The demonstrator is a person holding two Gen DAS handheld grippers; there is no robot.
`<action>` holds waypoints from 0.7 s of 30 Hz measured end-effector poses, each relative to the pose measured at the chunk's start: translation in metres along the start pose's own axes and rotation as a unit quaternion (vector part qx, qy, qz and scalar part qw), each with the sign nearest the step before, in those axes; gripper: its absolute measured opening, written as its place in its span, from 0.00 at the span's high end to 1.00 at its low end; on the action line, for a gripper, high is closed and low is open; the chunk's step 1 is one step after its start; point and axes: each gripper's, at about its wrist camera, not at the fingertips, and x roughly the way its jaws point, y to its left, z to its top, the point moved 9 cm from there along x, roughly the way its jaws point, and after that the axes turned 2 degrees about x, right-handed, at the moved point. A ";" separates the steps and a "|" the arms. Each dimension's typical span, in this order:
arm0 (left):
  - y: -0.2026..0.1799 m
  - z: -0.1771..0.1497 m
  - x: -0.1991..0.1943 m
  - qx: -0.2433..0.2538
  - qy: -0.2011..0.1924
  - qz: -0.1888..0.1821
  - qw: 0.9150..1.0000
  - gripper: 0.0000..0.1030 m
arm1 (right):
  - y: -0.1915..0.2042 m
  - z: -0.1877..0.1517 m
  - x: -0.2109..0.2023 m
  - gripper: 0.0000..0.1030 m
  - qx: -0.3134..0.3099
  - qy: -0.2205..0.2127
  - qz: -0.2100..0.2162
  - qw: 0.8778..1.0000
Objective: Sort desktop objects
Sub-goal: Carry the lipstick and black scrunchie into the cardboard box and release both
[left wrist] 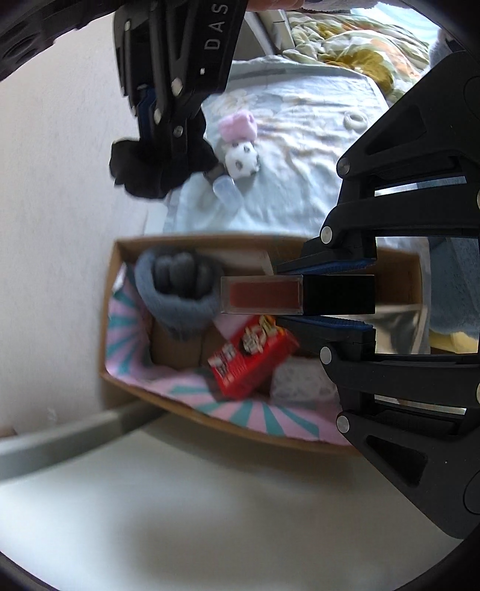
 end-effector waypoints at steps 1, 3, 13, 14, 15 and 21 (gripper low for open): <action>0.005 -0.001 0.002 -0.001 0.002 0.002 1.000 0.83 | 0.006 0.004 0.005 0.86 -0.002 0.004 0.006 1.000; 0.014 -0.004 0.006 -0.004 0.004 0.005 1.000 0.83 | 0.021 0.014 0.019 0.86 -0.005 0.013 0.020 1.000; 0.034 -0.016 0.025 -0.008 0.025 0.000 1.000 0.83 | 0.050 0.032 0.068 0.86 -0.003 0.064 0.038 0.997; 0.037 -0.017 0.027 -0.010 0.027 0.000 1.000 0.83 | 0.051 0.032 0.071 0.86 -0.003 0.066 0.037 0.997; 0.040 -0.017 0.028 -0.011 0.029 -0.001 1.000 0.83 | 0.052 0.034 0.073 0.86 -0.005 0.067 0.037 0.997; 0.046 -0.018 0.032 -0.015 0.035 -0.002 0.999 0.83 | 0.056 0.046 0.088 0.86 0.006 0.071 0.036 0.997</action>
